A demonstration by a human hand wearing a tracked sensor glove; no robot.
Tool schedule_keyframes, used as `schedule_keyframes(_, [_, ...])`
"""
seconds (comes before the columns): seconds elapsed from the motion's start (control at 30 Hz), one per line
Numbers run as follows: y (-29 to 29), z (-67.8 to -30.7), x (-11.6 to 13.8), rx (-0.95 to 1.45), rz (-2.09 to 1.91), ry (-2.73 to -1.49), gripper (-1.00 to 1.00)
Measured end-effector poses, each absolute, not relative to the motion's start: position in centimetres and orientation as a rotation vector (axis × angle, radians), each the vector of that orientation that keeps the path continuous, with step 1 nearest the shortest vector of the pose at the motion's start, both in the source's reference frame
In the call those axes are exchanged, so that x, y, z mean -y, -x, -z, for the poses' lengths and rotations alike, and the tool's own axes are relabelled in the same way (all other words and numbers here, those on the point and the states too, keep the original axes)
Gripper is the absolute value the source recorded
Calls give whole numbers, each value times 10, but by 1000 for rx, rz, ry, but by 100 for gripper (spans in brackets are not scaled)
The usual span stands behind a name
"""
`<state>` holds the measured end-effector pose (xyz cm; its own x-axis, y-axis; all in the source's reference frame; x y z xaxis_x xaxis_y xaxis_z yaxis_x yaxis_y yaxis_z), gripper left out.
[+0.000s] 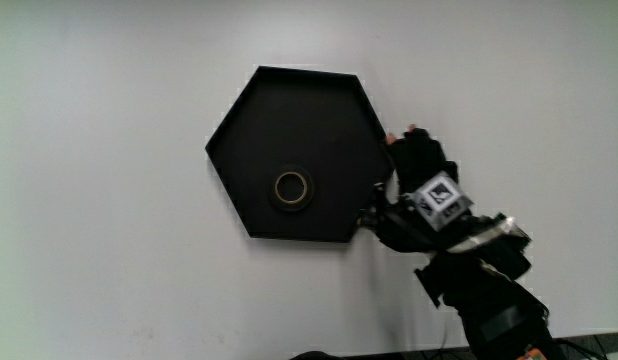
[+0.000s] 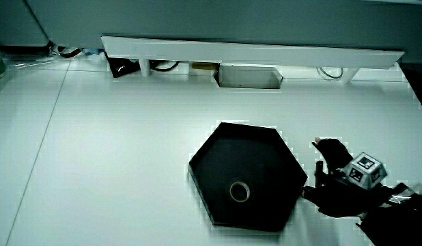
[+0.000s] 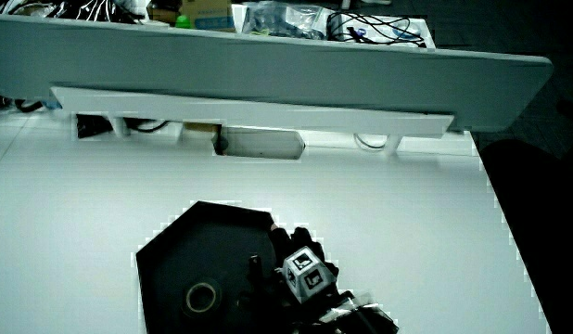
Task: Pick black tape from plate
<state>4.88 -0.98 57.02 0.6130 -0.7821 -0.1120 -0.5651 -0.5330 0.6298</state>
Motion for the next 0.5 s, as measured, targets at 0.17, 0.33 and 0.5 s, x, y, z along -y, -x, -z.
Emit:
schedule_keyframes(0.17, [-36, -600, 15, 1046, 572, -2098, 0])
schedule_keyframes(0.33, [-32, -615, 19, 1006, 609, -2032, 0])
schedule_keyframes(0.5, [-31, -627, 20, 972, 629, -1984, 15])
